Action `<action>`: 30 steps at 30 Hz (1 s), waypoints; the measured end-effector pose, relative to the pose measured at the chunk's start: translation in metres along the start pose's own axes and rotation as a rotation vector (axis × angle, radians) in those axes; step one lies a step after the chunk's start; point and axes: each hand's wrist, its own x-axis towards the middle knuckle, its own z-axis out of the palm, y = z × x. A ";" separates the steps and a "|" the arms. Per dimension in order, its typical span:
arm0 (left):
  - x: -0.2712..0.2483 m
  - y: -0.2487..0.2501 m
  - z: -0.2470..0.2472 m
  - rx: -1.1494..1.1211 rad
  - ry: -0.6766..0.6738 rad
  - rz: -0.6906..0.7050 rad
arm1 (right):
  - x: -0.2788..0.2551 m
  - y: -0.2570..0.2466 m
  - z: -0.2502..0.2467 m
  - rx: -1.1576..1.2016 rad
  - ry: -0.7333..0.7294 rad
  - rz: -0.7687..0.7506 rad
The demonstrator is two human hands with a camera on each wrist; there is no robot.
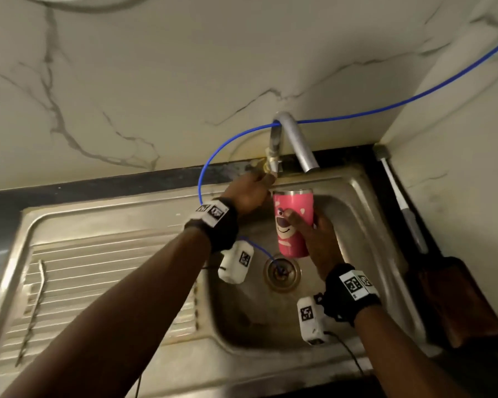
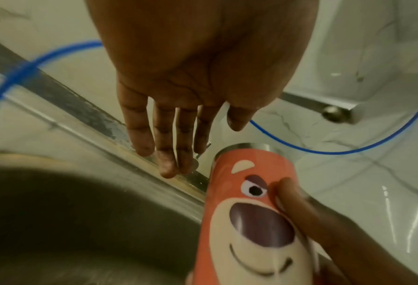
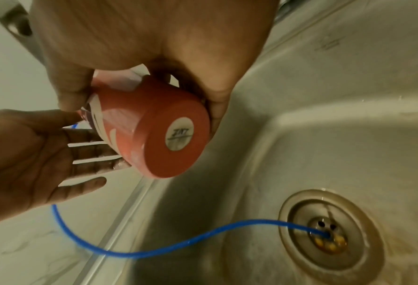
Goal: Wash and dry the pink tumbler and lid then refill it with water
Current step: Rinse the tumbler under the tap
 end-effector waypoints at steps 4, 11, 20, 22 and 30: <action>0.051 0.023 0.006 0.187 0.027 -0.066 | 0.025 0.006 -0.014 -0.045 -0.028 -0.013; 0.088 0.026 0.005 0.257 0.162 -0.110 | 0.040 0.011 -0.023 -0.057 -0.065 0.030; 0.087 -0.005 0.000 -0.063 0.103 -0.120 | 0.042 0.005 -0.016 -0.046 -0.109 0.078; 0.077 -0.005 0.005 -0.120 0.148 -0.125 | 0.042 0.006 -0.015 -0.044 -0.114 0.081; -0.002 -0.022 0.087 -0.714 0.031 -0.242 | 0.042 -0.002 -0.006 -0.002 -0.031 0.040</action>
